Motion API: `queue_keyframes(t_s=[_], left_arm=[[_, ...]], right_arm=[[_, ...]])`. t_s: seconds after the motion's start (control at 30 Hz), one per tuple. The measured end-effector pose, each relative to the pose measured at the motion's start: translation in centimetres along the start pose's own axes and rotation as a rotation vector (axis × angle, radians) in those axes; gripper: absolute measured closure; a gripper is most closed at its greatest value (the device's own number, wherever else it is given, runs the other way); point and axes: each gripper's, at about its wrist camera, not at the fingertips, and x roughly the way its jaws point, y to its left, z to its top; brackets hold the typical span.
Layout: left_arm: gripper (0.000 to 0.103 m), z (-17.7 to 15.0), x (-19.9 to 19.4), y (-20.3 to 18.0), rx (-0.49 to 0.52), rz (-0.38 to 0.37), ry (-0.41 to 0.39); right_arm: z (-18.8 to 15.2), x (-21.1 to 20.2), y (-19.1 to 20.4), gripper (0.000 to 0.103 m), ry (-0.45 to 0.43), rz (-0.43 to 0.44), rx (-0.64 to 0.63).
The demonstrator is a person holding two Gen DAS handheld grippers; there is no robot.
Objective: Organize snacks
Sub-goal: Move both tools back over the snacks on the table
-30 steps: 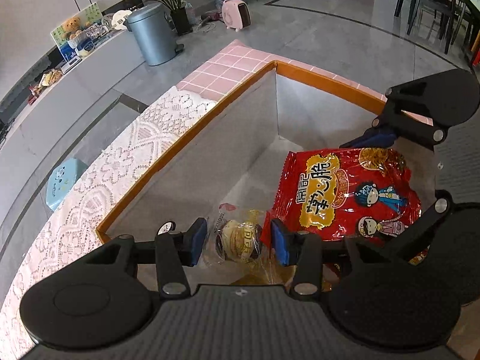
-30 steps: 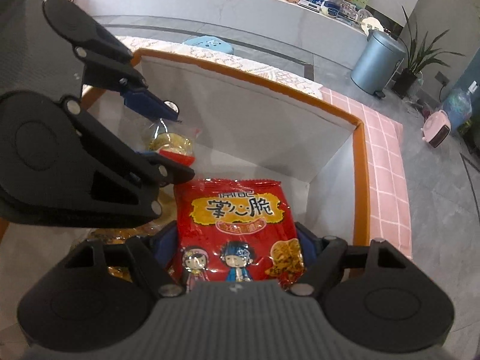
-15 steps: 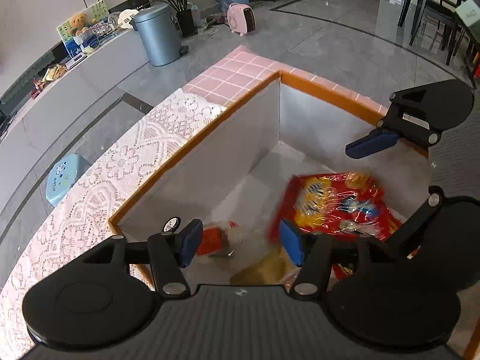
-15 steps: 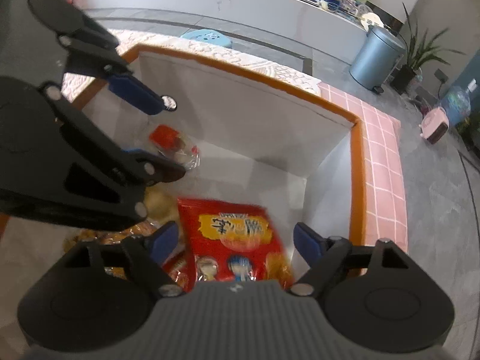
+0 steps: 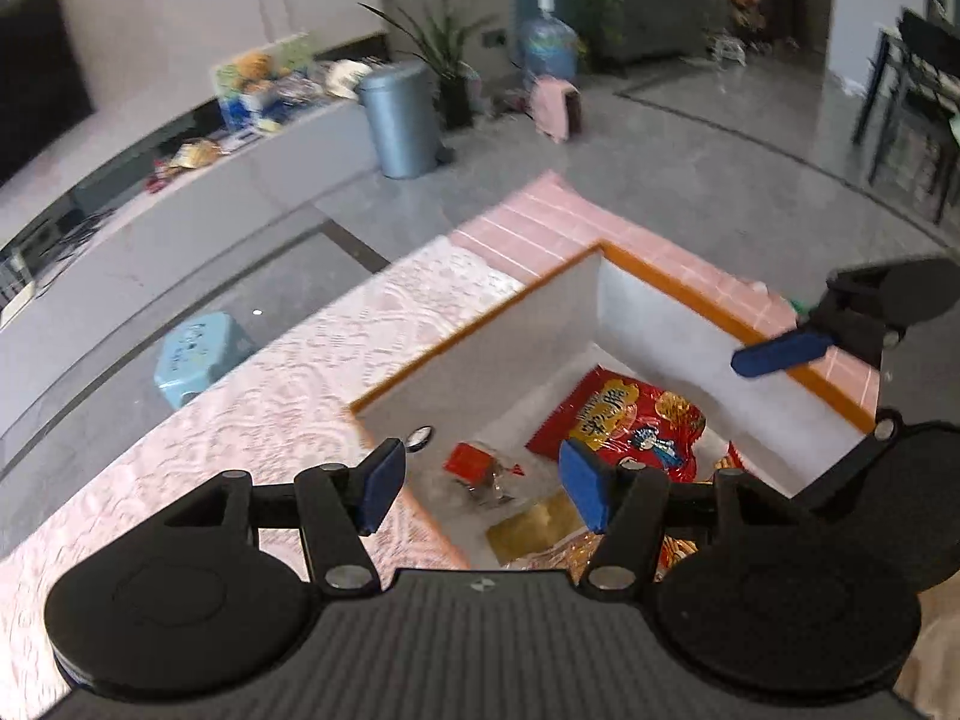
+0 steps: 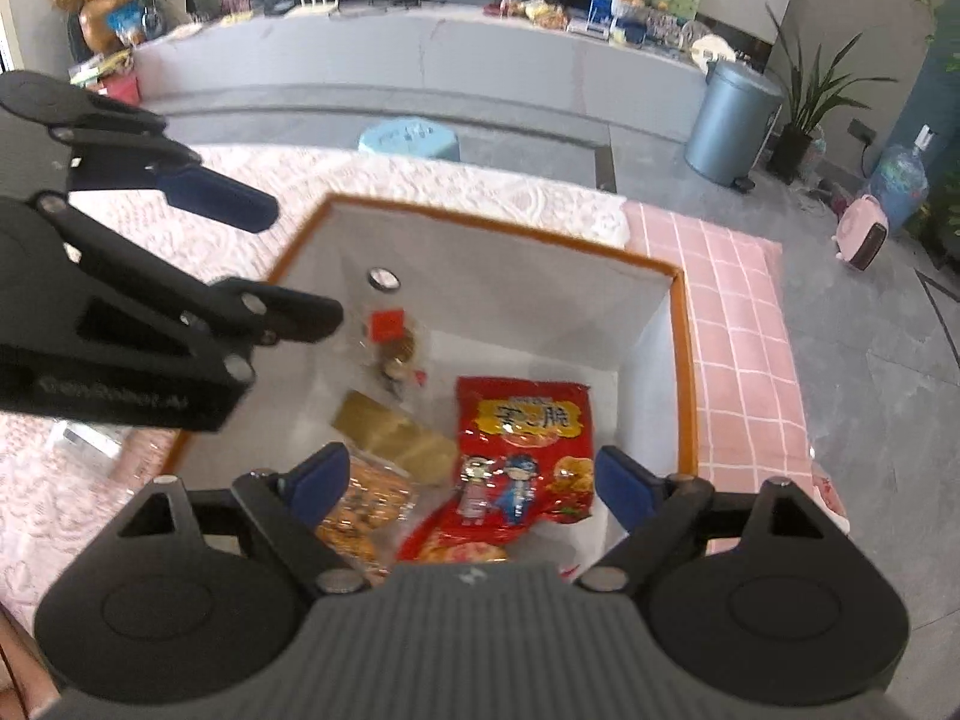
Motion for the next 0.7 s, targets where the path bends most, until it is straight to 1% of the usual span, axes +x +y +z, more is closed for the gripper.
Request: queue_keyframes(t_s=[0.07, 0.27, 0.47, 0.5, 0.6, 0.7], left_arm=[[0.033, -0.5, -1.7, 0.5, -0.035, 0.015, -0.024], [0.033, -3.1, -6.8, 1.9, -0.135, 0.115, -0.097], [0.033, -7.0, -10.6, 3.4, -0.206, 0.218, -0.146], [0.033, -8.1, -11.4, 3.9, -0.227, 0.234, -0.155], [0.032, -10.5, -12.7, 4.9, -0.290, 0.254, -0.150], [0.032, -13.3, -13.6, 5.9, -0.362, 0.295, -0.141]], right_arm=[[-0.3, -1.1, 1.0, 0.017, -0.033, 0.004, 0.012], [-2.0, -4.5, 4.0, 0.017, -0.161, -0.035, 0.067], [-4.0, -6.8, 7.1, 0.017, -0.259, -0.020, 0.170], [-4.2, -7.0, 7.7, 0.017, -0.271, -0.021, 0.175], [-5.1, -7.8, 10.0, 0.017, -0.326, -0.033, 0.179], [-5.9, -8.1, 12.3, 0.017, -0.373, -0.020, 0.205]])
